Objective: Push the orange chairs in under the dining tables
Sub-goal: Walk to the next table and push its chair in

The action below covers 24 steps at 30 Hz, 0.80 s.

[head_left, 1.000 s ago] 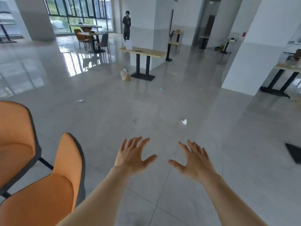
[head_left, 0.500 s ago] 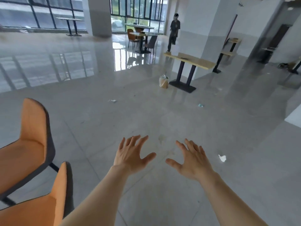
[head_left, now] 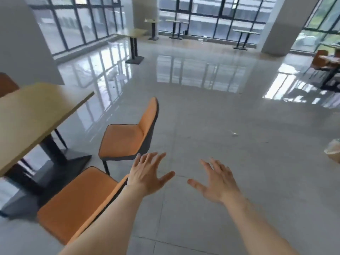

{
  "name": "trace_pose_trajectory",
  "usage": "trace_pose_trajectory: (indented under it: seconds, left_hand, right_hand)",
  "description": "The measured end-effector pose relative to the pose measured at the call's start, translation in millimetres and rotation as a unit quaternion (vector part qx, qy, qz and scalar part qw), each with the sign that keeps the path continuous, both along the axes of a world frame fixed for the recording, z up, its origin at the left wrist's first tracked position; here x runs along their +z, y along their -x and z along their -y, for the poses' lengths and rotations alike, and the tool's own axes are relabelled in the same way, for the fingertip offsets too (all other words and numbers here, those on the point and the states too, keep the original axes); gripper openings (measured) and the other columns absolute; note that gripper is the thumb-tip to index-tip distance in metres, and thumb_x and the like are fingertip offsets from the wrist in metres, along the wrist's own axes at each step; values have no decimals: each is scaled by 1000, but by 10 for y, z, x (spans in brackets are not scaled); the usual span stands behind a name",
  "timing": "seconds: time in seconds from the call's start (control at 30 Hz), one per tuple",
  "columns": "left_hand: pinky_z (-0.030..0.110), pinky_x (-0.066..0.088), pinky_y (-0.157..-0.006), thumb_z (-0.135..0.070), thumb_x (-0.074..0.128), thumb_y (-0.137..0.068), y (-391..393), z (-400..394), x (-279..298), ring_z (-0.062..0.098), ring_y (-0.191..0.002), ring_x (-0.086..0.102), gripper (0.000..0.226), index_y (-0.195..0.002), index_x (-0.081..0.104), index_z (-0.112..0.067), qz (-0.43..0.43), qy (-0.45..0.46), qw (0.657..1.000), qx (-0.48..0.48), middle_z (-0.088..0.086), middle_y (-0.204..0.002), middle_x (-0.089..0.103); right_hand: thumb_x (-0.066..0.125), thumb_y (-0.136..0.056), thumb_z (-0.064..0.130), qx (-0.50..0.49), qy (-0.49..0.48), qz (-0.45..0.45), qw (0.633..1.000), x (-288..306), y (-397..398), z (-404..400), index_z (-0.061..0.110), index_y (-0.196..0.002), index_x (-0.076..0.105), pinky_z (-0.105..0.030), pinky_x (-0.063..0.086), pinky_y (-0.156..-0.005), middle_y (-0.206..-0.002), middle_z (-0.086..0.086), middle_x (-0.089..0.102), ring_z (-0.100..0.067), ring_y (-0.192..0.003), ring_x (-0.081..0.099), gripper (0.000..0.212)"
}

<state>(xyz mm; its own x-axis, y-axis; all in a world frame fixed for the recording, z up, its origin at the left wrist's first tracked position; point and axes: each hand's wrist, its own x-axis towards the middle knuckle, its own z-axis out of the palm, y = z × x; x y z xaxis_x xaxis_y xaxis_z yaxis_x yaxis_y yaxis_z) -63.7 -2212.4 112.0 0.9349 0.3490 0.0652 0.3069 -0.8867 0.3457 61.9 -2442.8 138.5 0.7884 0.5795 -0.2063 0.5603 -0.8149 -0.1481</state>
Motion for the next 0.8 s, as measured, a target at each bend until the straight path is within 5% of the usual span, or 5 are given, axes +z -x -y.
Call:
trace_pose_trajectory:
  seconds: [0.2, 0.37, 0.47, 0.6, 0.8]
  left_hand:
    - [48, 9, -127, -92, 26, -85, 613, -358, -53, 20, -150, 25, 87, -157, 24, -42, -5, -2, 979, 203, -5, -163, 33]
    - [50, 5, -126, -98, 21, -80, 1226, -573, -522, 22, -153, 24, 92, -157, 18, -47, -37, 29, 934, 355, -6, -166, 28]
    - [50, 8, -126, -96, 24, -82, 1492, -591, -884, 24, -153, 24, 89, -156, 15, -48, -55, 49, 909, 411, -5, -167, 28]
    - [49, 8, -127, -94, 23, -81, 1678, -427, -1275, 23, -153, 23, 88, -156, 11, -49, -86, 83, 885, 451, -5, -167, 25]
    - [46, 5, -129, -100, 19, -76, 1699, -347, -1649, 20, -155, 18, 98, -158, 9, -47, -112, 127, 861, 479, -8, -169, 21]
  right_hand:
    - [20, -67, 100, 213, -7, -20, 977, -179, -192, -1187, 37, -162, 13, -53, 15, -126, -173, -6, 12, -27, -158, 11, 114]
    - [21, -69, 102, 357, -2, -51, 933, -536, 125, -2084, 39, -162, 9, -55, 9, -127, -173, -5, 7, -28, -159, -1, 112]
    - [13, -67, 103, 422, 10, -39, 906, -802, 350, -2403, 38, -162, 10, -57, 9, -127, -173, -6, 10, -29, -159, 2, 115]
    - [31, -80, 94, 489, 58, -42, 869, -1180, 555, -2591, 36, -163, 9, -57, 6, -128, -173, -6, 9, -28, -160, 0, 103]
    - [29, -76, 97, 531, 106, -62, 838, -1701, 575, -2762, 41, -161, 8, -58, 2, -127, -173, -5, 6, -30, -159, -4, 104]
